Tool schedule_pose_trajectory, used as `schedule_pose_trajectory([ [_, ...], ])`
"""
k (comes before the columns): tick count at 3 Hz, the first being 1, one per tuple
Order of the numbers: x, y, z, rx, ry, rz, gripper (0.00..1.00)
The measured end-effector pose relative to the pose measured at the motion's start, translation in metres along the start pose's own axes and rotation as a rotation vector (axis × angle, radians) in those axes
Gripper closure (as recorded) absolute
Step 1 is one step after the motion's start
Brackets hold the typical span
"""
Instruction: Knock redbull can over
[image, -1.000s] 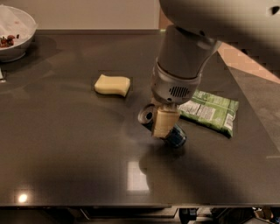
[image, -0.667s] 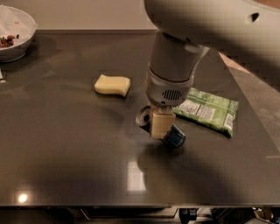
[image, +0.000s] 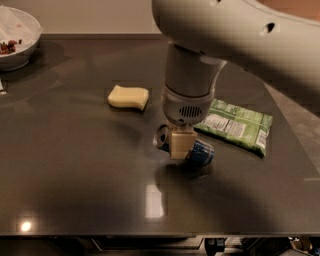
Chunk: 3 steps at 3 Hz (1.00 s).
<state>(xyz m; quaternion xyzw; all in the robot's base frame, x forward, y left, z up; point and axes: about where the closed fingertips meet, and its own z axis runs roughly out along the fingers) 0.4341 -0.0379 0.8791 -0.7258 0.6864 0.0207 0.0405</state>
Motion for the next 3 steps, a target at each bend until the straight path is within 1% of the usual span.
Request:
schedule_pose_trajectory([
  [1, -0.0022, 0.0005, 0.0046, -0.010, 0.001, -0.001, 0.00],
  [2, -0.0027, 0.0035, 0.0132, -0.034, -0.022, 0.020, 0.00],
  [3, -0.0027, 0.0035, 0.0132, -0.034, -0.022, 0.020, 0.00],
])
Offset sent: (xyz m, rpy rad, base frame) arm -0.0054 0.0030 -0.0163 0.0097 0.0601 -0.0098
